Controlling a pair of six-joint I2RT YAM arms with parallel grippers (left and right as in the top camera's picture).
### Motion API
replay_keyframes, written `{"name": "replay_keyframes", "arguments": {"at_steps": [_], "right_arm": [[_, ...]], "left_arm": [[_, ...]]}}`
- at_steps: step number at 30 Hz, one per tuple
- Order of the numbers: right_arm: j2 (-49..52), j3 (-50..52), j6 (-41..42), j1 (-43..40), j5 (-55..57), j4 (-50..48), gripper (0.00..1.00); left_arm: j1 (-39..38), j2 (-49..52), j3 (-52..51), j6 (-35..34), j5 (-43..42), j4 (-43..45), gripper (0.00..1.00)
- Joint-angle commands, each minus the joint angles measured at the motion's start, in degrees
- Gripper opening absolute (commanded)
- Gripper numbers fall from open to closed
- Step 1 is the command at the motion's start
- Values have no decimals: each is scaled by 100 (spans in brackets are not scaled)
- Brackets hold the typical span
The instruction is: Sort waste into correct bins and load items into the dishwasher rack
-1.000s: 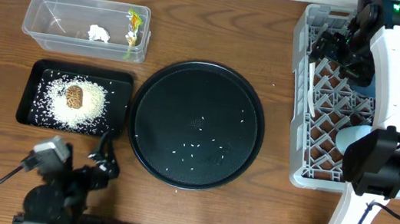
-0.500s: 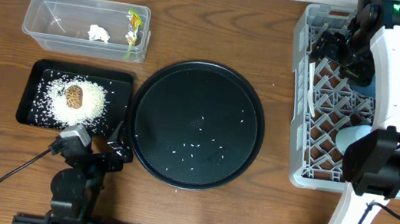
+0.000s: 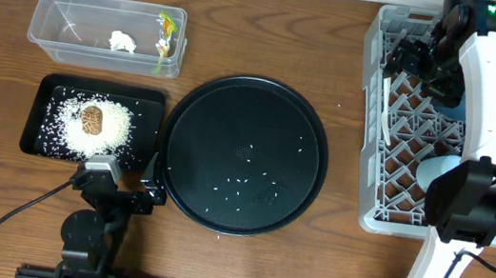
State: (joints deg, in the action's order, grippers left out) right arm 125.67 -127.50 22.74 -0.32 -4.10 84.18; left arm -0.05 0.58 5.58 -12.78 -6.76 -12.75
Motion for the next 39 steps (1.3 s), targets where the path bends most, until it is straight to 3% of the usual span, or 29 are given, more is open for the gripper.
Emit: {"name": "replay_keyframes", "arguments": {"at_steps": [1, 30, 39], "right_arm": [[-90, -111, -72, 74, 2, 7, 99], [-90, -103, -72, 96, 2, 2, 99], [-820, -103, -72, 769, 2, 2, 99]], "left_arm": [[20, -50, -153, 181, -118, -17, 98], [20, -37, -153, 181, -120, -17, 98], [20, -37, -153, 181, -120, -17, 98]]}}
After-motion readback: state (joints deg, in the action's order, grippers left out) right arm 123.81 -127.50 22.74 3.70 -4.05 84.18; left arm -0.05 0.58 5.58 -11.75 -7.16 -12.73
